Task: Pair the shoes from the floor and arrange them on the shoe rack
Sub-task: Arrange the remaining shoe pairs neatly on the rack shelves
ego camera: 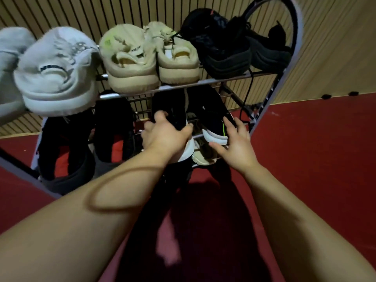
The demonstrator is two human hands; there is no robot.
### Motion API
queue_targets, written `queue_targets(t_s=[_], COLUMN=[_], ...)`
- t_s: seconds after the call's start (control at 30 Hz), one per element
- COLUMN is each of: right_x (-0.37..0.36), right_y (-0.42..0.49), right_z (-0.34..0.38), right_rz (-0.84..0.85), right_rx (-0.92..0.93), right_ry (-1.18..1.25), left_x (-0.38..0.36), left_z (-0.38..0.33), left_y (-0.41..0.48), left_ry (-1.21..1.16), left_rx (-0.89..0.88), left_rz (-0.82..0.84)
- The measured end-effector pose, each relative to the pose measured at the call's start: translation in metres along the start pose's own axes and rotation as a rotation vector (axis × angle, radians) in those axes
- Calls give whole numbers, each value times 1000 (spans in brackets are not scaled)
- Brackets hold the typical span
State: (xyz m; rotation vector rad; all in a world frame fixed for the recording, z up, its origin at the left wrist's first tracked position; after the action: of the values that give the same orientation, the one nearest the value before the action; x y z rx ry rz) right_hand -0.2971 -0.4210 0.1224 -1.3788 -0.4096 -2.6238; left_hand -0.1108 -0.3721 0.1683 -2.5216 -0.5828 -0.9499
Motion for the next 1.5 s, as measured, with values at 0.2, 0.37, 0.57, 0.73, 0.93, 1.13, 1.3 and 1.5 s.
queue_targets(t_s=[0.2, 0.37, 0.57, 0.73, 0.93, 1.13, 1.3, 1.5], right_x=[-2, -5, -9, -10, -17, -44, -85, -173], right_y=[0, 3, 5, 14, 10, -34, -73, -74], right_z=[-14, -11, -17, -13, -14, -28, -26, 96], right_rz=[72, -24, -79, -117, -146, -299, 45, 332], right_rx=[4, -29, -46, -71, -50, -235, -332, 301], right_ry=[71, 89, 93, 142, 177, 211, -137, -103], left_x=[-25, -22, -32, -34, -42, -60, -33, 3], left_z=[26, 55, 39, 24, 31, 137, 241, 280], left_y=[-7, -10, -2, 12, 12, -33, -44, -52], left_ry=[-61, -43, 183, 231, 358, 711, 772, 683], left_rx=[-231, -362, -372, -349, -395, -905, -523, -210], left_rz=[163, 158, 20, 113, 122, -28, 87, 99])
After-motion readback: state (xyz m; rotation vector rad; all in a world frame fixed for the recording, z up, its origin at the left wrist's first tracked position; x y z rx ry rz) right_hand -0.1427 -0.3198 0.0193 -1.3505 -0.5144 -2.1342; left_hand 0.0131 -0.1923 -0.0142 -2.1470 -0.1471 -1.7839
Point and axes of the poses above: each hand's wrist, its own y-axis towards the middle knuckle, its own x-axis out of the back of the hand, z = x × y, the point moved 4 cm from there along y, towards the middle knuckle, and after that the axes turned 4 degrees about x, right-handed, at the moved point
